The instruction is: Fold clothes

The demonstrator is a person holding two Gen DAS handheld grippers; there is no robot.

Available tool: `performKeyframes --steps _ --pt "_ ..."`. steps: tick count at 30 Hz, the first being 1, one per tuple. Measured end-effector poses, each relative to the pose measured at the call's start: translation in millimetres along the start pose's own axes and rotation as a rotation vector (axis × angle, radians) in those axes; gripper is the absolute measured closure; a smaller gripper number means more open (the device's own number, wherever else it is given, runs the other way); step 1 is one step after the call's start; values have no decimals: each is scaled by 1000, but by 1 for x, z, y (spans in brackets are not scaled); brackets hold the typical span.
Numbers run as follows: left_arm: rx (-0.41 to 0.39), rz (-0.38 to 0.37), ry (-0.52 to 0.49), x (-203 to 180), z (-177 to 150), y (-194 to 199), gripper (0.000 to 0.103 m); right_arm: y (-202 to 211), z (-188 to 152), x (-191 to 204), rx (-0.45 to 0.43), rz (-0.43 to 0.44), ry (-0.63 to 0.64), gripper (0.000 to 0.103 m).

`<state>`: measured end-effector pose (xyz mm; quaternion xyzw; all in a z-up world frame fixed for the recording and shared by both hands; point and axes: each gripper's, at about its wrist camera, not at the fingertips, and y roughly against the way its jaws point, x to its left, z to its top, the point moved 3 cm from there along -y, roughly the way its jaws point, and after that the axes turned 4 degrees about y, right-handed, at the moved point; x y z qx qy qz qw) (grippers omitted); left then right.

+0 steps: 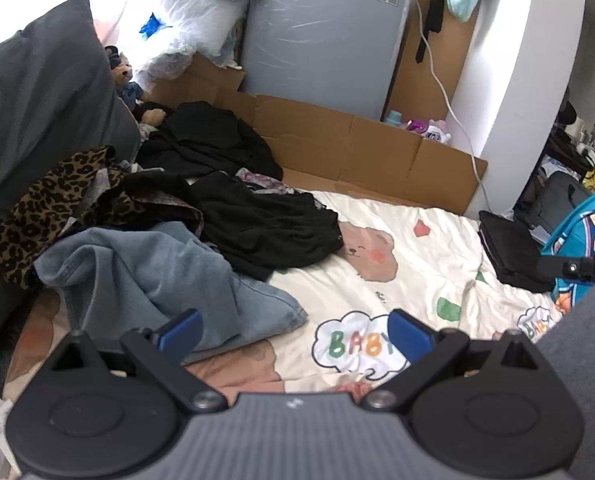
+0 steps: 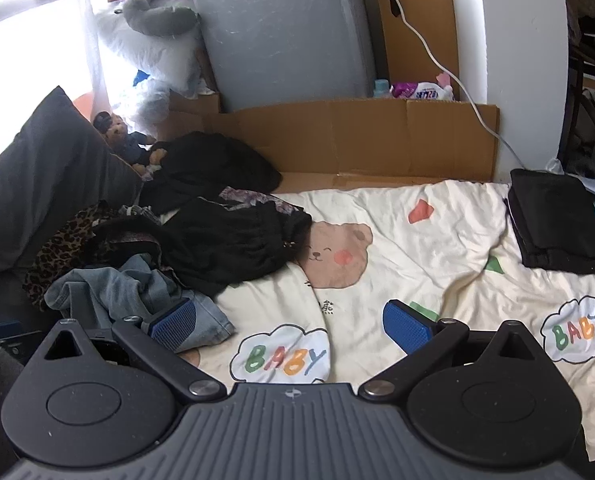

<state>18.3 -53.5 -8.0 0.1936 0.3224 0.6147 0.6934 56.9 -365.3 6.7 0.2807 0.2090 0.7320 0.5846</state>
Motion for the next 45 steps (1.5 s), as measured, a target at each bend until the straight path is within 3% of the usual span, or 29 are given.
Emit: performKeyframes --steps 10,18,31,45 --pt "-39 61 55 11 0 6 5 -4 5 13 -45 -24 13 0" --pt "-63 84 52 13 -1 8 5 -9 8 24 -32 13 -15 0" --pt "-33 45 91 19 -1 2 5 1 11 28 -117 -33 12 0" --pt "-25 49 81 10 -6 3 5 -3 4 23 -103 -40 -10 0"
